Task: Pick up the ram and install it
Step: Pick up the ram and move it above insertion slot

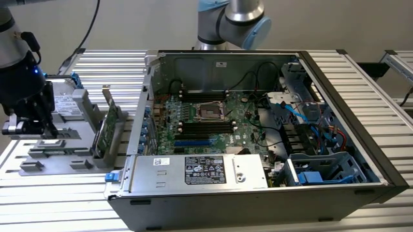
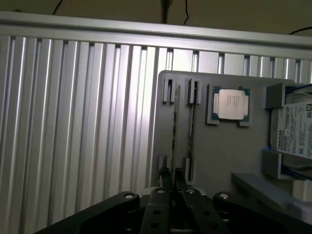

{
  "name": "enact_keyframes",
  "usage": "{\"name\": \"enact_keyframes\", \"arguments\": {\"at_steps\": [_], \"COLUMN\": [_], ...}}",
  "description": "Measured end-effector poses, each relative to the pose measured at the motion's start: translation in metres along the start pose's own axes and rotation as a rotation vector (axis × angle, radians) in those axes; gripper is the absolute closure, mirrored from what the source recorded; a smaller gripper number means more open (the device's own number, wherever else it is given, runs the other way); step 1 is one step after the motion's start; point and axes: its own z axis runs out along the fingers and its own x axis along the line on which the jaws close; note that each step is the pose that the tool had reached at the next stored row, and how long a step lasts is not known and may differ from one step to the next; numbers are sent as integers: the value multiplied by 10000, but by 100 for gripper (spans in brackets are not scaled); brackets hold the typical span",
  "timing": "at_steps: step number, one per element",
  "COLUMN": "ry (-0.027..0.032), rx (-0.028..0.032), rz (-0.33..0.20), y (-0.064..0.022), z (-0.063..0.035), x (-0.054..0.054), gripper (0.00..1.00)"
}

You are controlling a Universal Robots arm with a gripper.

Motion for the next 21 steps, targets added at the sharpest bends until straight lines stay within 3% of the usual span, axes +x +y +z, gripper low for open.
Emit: {"name": "enact_keyframes", "arguments": {"at_steps": [21], "ry": [-1], "rx": [-205], "rz": [-115], "y": [-534], "z": [-513], "x": [31], "gripper": [86]}}
